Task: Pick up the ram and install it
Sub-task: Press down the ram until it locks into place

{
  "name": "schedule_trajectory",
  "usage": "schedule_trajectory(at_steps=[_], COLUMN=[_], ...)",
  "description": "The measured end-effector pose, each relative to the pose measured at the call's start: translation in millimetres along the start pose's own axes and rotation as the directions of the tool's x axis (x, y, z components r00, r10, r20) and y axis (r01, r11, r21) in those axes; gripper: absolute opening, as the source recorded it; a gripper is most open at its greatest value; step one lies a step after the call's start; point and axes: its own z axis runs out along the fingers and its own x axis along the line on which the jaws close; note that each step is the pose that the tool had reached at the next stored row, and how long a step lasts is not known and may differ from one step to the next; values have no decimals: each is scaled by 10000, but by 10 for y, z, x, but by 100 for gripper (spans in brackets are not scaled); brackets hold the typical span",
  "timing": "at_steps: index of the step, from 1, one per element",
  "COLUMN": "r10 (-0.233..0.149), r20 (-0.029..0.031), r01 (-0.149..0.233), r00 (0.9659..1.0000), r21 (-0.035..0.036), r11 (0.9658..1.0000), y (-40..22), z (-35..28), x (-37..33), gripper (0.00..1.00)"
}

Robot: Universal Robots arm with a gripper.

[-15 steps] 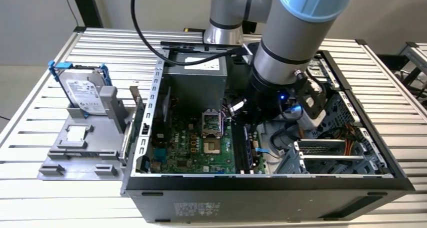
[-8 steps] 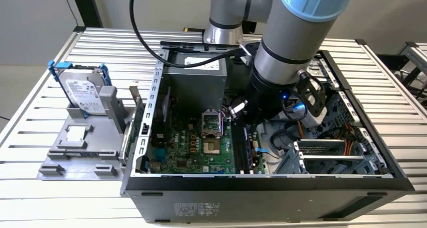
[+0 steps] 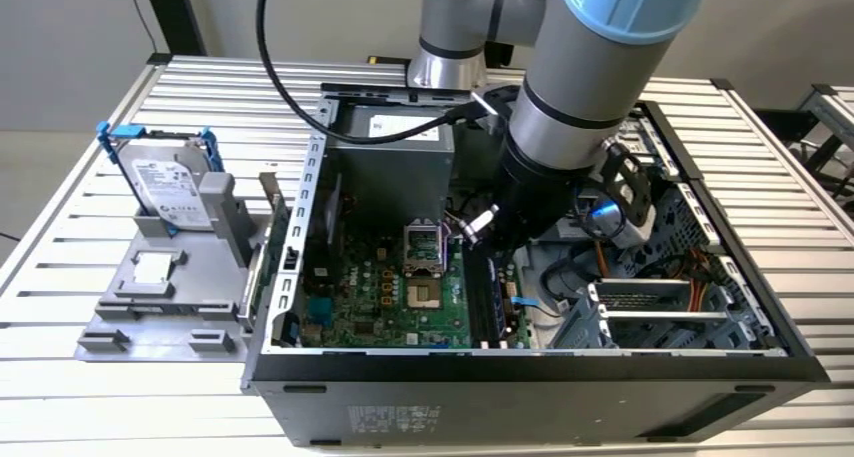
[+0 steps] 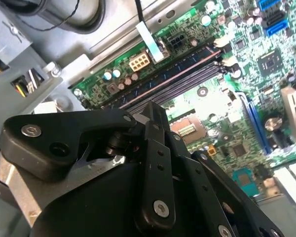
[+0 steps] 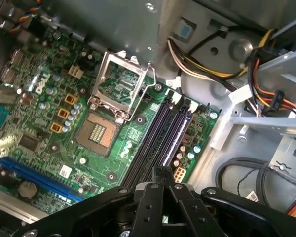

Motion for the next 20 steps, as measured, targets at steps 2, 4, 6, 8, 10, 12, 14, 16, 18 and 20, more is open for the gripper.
schedule_trajectory(at_steps=[2,4,6,8,10,12,14,16,18,20], r10=[-278,-543,-831,-1108,-1384,-1589,-1761,-1934,-2117,-2353], r20=[-4,-14,-26,-35,-27,-31,-42,-51,-60,-79], r01=[278,543,831,1108,1384,1589,1761,1935,2118,2353], r00=[9996,9985,9965,9938,9904,9873,9844,9811,9773,9719], r21=[7,9,14,16,30,31,26,19,12,7], r11=[9996,9985,9965,9938,9904,9873,9844,9811,9773,9719], y=[0,0,1,0,0,-1,-5,-12,-18,-21], z=[0,1,-1,0,0,0,-1,-2,-1,-2], x=[0,0,1,1,0,-2,-11,-25,-37,-41], gripper=[0,0,0,0,0,0,0,0,0,0])
